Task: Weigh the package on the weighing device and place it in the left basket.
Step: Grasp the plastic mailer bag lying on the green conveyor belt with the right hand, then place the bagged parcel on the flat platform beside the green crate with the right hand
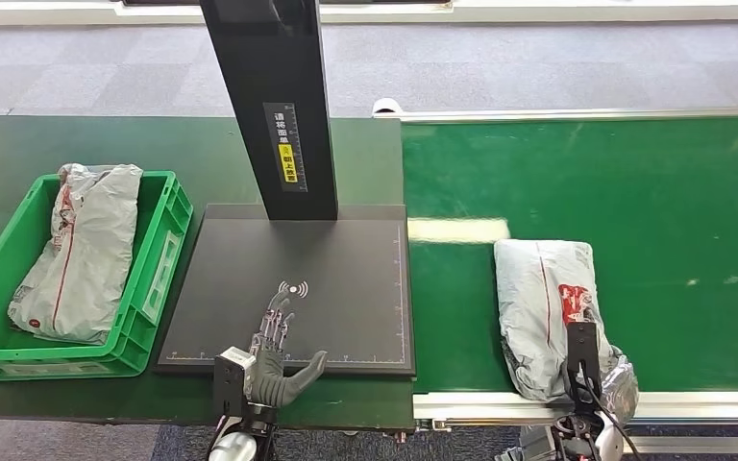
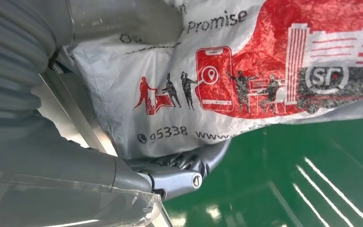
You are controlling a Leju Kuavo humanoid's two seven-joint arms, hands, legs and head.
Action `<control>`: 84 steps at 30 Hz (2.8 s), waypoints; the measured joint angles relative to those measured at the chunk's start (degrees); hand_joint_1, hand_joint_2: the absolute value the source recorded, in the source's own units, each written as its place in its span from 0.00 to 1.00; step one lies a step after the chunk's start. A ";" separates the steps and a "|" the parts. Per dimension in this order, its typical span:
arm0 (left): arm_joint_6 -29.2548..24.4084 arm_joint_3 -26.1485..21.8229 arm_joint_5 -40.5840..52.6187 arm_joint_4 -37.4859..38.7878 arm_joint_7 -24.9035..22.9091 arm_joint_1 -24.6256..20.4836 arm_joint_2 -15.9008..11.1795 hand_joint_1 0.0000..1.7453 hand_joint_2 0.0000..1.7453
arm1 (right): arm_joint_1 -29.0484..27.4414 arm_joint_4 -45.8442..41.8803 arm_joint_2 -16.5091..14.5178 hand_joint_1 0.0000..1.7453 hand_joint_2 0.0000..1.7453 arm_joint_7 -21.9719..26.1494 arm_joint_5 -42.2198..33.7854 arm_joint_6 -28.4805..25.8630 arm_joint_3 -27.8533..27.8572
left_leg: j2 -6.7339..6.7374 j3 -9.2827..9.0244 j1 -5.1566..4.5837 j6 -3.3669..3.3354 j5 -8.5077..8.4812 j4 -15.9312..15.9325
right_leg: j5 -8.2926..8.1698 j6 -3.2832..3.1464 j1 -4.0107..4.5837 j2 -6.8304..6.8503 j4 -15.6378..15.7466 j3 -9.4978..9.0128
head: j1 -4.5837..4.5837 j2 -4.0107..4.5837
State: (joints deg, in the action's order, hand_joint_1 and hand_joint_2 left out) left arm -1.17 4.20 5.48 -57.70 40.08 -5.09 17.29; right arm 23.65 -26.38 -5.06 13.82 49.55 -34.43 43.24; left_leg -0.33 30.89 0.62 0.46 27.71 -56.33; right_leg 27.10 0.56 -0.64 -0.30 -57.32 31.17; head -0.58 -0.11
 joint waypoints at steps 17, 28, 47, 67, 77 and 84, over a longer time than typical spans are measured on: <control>-0.48 0.00 -0.21 -0.75 0.01 0.29 0.12 0.00 1.00 | -0.93 -4.72 -3.17 1.00 1.00 13.90 -2.39 -2.50 -3.29 | 0.10 0.38 0.02 -0.04 -0.06 -0.01 | -0.12 0.01 0.03 -0.14 0.00 0.40 | -0.02 -0.01; -2.35 0.04 -1.38 -14.01 0.03 4.92 0.20 0.00 1.00 | -13.56 -42.46 -13.13 1.00 1.00 24.53 -4.76 -5.50 -22.26 | -0.13 1.04 0.03 -0.04 -0.08 0.00 | -0.02 0.02 0.04 0.06 -0.03 0.99 | 0.00 0.00; -5.16 1.46 -0.22 -29.81 0.05 9.35 -0.07 0.00 1.00 | -21.92 -72.85 -14.59 1.00 1.00 26.03 -10.30 -5.56 -43.40 | -0.18 1.13 0.02 -0.04 -0.08 0.00 | -0.01 0.00 0.04 0.12 -0.03 1.06 | -0.01 -0.01; -3.28 4.48 0.16 -24.48 0.03 3.23 -0.04 0.00 1.00 | 0.94 -37.36 -13.58 1.00 1.00 25.07 -31.47 18.38 -47.39 | -0.27 1.15 0.03 -0.01 -0.28 -0.01 | -0.15 -0.07 0.05 0.20 -0.04 1.08 | -0.01 -0.02; -4.51 5.90 0.43 -20.56 0.03 0.70 -0.04 0.00 1.00 | 8.24 -19.73 -14.68 1.00 1.00 23.92 -36.92 27.50 -51.69 | -0.16 1.22 0.03 -0.01 -0.28 -0.01 | -0.14 -0.07 0.05 0.14 -0.05 1.17 | -0.01 -0.01; -4.96 6.13 0.59 -19.87 0.03 0.35 -0.05 0.00 1.00 | 10.33 -16.08 -14.69 1.00 1.00 23.81 -40.52 28.44 -55.22 | -0.18 1.22 0.03 0.00 -0.28 -0.01 | -0.15 -0.07 0.05 0.14 -0.05 1.17 | -0.01 -0.02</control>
State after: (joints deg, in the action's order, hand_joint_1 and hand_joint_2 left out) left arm -6.13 10.33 6.07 -77.57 40.11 -4.74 17.23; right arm 33.98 -42.46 -19.75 37.62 9.03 -5.99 -11.98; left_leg -0.51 32.11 0.65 0.45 27.43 -56.34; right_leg 26.95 0.49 -0.59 -0.16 -57.38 32.34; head -0.59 -0.13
